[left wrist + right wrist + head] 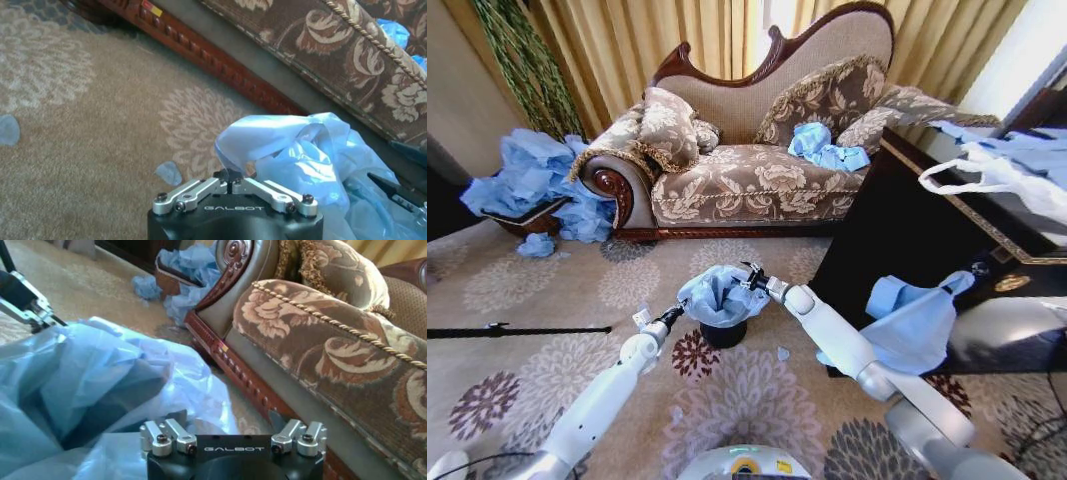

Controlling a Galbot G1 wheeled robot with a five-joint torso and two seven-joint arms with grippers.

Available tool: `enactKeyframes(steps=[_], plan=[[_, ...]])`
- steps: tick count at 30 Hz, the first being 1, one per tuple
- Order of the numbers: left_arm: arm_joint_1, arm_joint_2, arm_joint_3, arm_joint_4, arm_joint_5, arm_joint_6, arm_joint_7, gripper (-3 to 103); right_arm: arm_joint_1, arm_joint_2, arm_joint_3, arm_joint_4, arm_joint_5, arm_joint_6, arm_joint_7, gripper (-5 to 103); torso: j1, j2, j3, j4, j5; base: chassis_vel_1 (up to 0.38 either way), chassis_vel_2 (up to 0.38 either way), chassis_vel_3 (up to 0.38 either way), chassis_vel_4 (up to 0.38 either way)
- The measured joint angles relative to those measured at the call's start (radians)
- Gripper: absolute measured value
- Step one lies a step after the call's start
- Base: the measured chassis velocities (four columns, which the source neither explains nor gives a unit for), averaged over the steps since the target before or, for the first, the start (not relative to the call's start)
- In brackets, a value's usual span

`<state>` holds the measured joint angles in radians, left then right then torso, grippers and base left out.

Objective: Place a garbage bag over the trash bin.

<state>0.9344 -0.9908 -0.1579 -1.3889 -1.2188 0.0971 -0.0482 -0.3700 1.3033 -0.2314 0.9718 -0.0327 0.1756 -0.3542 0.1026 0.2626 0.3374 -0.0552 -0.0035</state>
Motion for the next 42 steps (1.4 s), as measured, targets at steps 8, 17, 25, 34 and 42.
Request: enactKeyframes(steps=[8,17,25,34,42], plan=[[-0.002,0.002,0.001,-0.012,-0.008,0.003,-0.003,0,0.032,0.017,-0.010,-0.036,0.002,-0.010,-0.019,93,0.000,0.000,0.000,-0.0001,0.0000,0.000,0.000,0.000,0.000],[-0.001,0.008,0.006,-0.027,-0.014,0.006,-0.008,0,0.060,0.052,-0.014,-0.077,0.003,-0.014,-0.040,54,0.000,0.000,0.000,-0.0001,0.0000,0.000,0.000,0.000,0.000],[-0.003,0.020,0.009,-0.043,-0.027,0.006,-0.011,0,0.067,0.063,-0.015,-0.098,0.005,-0.024,-0.049,27,0.000,0.000,0.000,-0.0003,0.0000,0.000,0.000,0.000,0.000],[-0.004,0.042,0.007,-0.072,-0.045,0.007,-0.016,0,0.076,0.082,-0.015,-0.113,0.009,-0.027,-0.045,1,0.000,0.000,0.000,-0.0001,0.0001,0.000,0.000,0.000,0.000],[-0.019,0.040,0.002,-0.061,-0.055,0.007,-0.026,0,0.099,0.140,0.021,-0.216,-0.001,0.004,0.000,0,0.000,0.000,0.000,0.0000,0.0001,0.000,0.000,0.000,0.000]])
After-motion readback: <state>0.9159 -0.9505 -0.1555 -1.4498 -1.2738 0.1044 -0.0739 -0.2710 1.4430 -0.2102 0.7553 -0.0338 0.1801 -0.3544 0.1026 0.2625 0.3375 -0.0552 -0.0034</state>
